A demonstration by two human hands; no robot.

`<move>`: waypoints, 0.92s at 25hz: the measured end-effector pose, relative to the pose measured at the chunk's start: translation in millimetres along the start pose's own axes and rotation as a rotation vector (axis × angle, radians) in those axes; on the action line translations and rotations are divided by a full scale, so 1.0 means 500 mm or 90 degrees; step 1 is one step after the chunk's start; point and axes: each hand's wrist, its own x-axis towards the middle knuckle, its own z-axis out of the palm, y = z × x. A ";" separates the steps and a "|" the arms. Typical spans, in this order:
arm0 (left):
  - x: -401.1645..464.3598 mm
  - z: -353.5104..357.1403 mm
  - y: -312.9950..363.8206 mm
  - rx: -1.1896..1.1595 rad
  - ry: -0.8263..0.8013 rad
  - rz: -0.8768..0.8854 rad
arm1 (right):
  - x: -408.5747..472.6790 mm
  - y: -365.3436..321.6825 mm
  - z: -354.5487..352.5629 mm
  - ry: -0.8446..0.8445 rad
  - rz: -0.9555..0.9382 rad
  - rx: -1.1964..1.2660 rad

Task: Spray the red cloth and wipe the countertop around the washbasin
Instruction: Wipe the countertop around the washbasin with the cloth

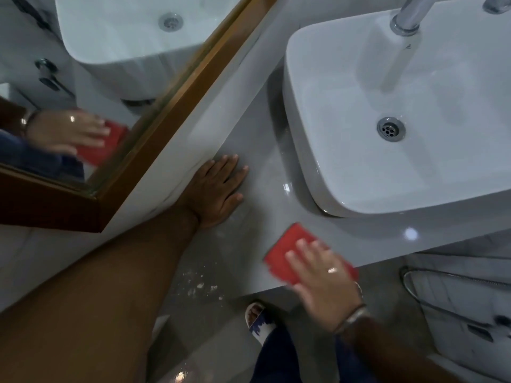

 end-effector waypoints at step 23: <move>-0.005 0.014 -0.003 -0.002 0.054 0.022 | 0.067 0.079 -0.025 -0.057 -0.211 0.002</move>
